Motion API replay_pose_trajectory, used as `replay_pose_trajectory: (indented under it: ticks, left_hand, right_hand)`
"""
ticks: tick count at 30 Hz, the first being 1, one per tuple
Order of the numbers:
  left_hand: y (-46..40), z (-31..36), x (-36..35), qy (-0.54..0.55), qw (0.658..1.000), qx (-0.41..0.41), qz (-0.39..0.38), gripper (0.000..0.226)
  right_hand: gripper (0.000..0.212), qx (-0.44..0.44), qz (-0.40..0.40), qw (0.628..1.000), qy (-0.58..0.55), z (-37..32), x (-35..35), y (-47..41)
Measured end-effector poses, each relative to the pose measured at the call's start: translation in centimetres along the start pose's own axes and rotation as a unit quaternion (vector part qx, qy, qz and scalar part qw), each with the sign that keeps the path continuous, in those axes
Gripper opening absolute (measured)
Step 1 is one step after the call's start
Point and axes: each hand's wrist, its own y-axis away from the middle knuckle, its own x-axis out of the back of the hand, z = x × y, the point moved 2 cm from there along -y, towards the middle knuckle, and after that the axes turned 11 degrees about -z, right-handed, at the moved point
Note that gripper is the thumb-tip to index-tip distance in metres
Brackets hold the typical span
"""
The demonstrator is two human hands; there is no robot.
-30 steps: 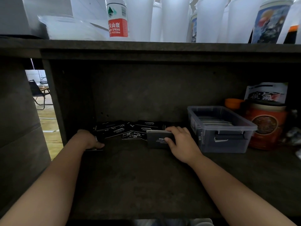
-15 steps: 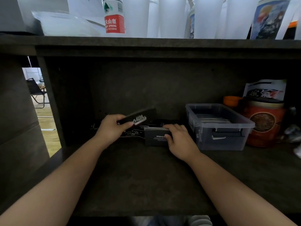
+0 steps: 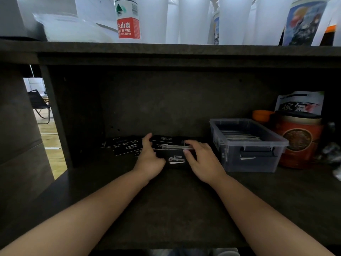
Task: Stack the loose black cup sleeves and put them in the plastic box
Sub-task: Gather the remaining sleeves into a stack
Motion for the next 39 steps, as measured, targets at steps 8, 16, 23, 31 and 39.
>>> replay_pose_trajectory:
  ticks: [8, 16, 23, 31, 39]
  left_hand:
    - [-0.9, 1.6, -4.4, 0.391, 0.92, 0.007, 0.018, 0.08]
    - [-3.3, -0.8, 3.0, -0.059, 0.994, -0.083, 0.047, 0.051]
    - [-7.8, -10.0, 15.3, -0.476, 0.873, 0.078, 0.075, 0.069]
    - [-6.8, -9.0, 14.2, -0.572, 0.793, 0.199, 0.058, 0.075]
    - [-6.4, -9.3, 14.4, -0.509, 0.836, 0.197, 0.061, 0.064]
  right_hand:
    - [0.051, -0.008, -0.011, 0.998, 0.053, -0.1, 0.1, 0.1]
    - [0.05, -0.02, -0.007, 0.993, 0.114, 0.2, -0.8, -0.2]
    - [0.046, -0.012, 0.003, 0.995, 0.103, 0.4, -1.0, -0.6]
    - [0.041, -0.012, 0.012, 0.996, 0.082, 0.2, -0.7, -0.6]
    - [0.037, 0.0, 0.032, 0.997, 0.073, 0.3, -0.5, -0.3]
